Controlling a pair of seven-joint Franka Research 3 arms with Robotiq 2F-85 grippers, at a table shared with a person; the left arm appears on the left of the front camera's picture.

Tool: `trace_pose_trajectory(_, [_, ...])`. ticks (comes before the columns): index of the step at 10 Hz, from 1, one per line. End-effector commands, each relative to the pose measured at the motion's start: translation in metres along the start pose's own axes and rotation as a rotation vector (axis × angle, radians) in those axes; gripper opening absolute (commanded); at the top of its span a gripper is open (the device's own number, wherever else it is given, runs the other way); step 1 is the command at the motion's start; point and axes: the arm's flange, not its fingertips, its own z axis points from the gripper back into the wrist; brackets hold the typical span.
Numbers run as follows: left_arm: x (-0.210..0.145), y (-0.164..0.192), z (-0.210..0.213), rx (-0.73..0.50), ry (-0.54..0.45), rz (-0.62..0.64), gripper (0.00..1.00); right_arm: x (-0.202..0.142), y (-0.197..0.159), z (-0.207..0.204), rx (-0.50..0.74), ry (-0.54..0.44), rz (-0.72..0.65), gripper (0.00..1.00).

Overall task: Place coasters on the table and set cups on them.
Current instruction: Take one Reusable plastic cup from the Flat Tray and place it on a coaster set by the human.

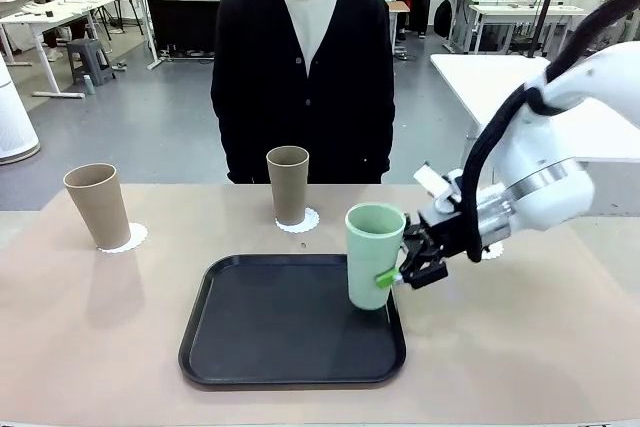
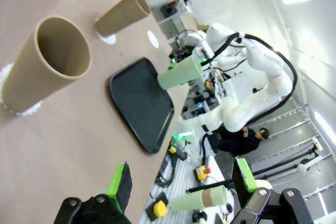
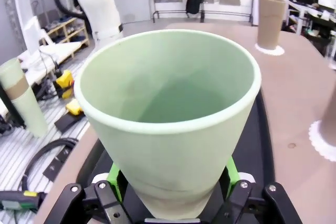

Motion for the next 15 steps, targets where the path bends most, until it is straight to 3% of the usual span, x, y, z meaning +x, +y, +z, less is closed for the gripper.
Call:
trace_pose_trajectory(1, [-0.001,-0.002,0.001,0.003,-0.006,0.000,1.00,0.049,0.023,0.036,-0.089,-0.057,-0.041,0.24])
trace_pose_trajectory(5, [-0.001,-0.002,0.001,0.003,-0.006,0.000,1.00,0.112,0.042,0.094,-0.199,-0.057,-0.065,0.24])
trace_pose_trajectory(9, [-0.001,-0.002,0.001,0.003,-0.006,0.000,1.00,0.105,0.041,0.105,-0.257,-0.020,-0.129,0.24])
trace_pose_trajectory(10, [-0.001,-0.002,0.001,0.003,-0.006,0.000,1.00,0.117,0.041,0.110,-0.225,-0.039,-0.075,0.24])
trace_pose_trajectory(15, [-0.001,-0.002,0.001,0.003,-0.006,0.000,1.00,0.117,0.041,0.110,-0.225,-0.039,-0.075,0.24])
